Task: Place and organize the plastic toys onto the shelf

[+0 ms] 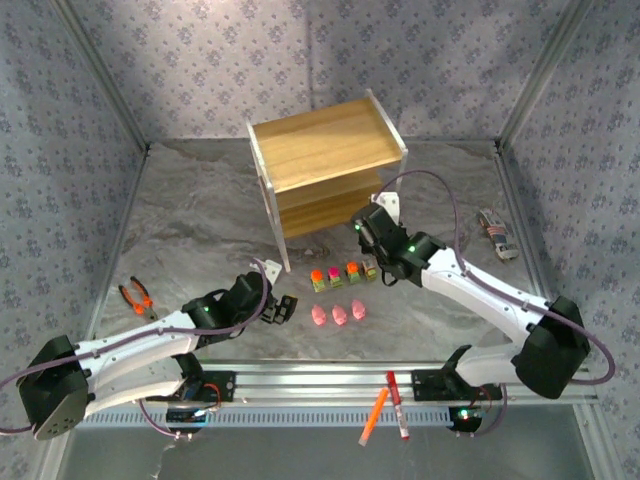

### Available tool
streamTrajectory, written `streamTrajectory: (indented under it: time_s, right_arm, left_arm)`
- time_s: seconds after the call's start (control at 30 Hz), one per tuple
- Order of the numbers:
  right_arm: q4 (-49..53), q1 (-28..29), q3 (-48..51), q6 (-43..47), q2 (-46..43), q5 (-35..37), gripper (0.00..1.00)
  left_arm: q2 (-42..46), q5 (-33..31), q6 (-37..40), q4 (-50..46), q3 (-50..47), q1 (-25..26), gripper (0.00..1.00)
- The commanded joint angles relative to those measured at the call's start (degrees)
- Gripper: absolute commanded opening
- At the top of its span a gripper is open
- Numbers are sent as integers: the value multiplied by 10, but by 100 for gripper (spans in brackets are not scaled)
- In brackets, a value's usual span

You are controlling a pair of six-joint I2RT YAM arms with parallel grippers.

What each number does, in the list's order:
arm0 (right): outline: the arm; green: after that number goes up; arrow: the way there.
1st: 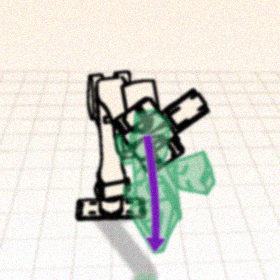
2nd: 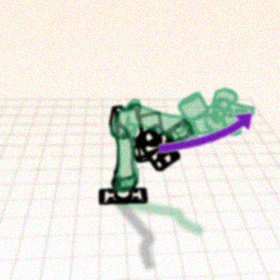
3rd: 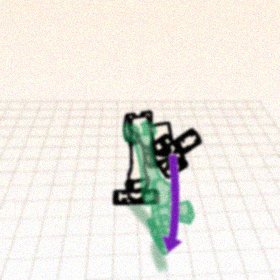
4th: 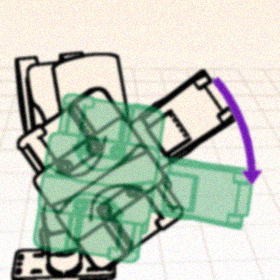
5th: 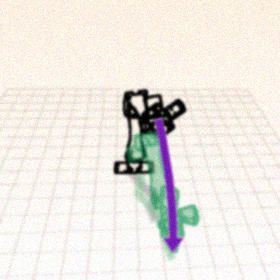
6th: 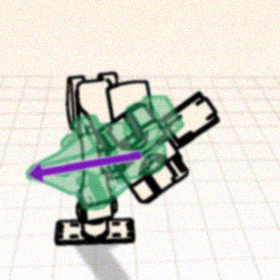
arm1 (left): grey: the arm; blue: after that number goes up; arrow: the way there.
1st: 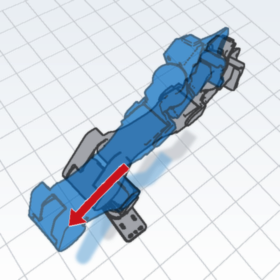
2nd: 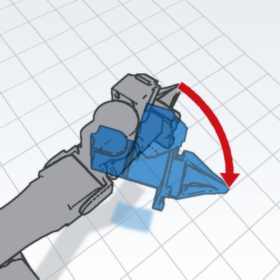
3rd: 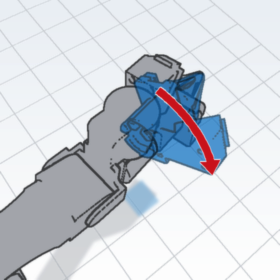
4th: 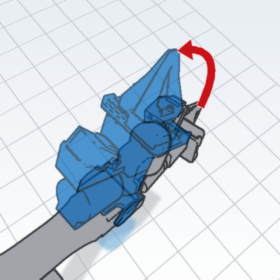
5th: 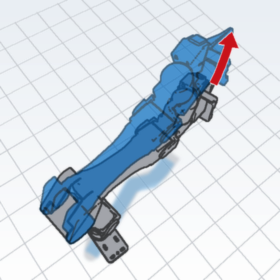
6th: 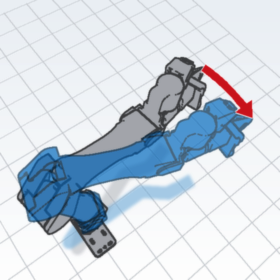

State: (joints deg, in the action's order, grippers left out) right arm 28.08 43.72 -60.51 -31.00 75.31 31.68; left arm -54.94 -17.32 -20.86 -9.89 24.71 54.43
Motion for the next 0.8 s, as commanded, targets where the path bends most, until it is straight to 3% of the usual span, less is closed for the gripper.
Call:
streamTrajectory:
  time_s: [0.0, 0.77]
  right_arm:
    - [-2, -8, -33, 2, 18, 5, 24]
    - [-33, -48, -73, 27, 80, 3, 25]
  left_arm:
    - [9, -5, 6, 0, 16, 3, 94]
    - [13, -5, 7, -3, 16, 3, 94]
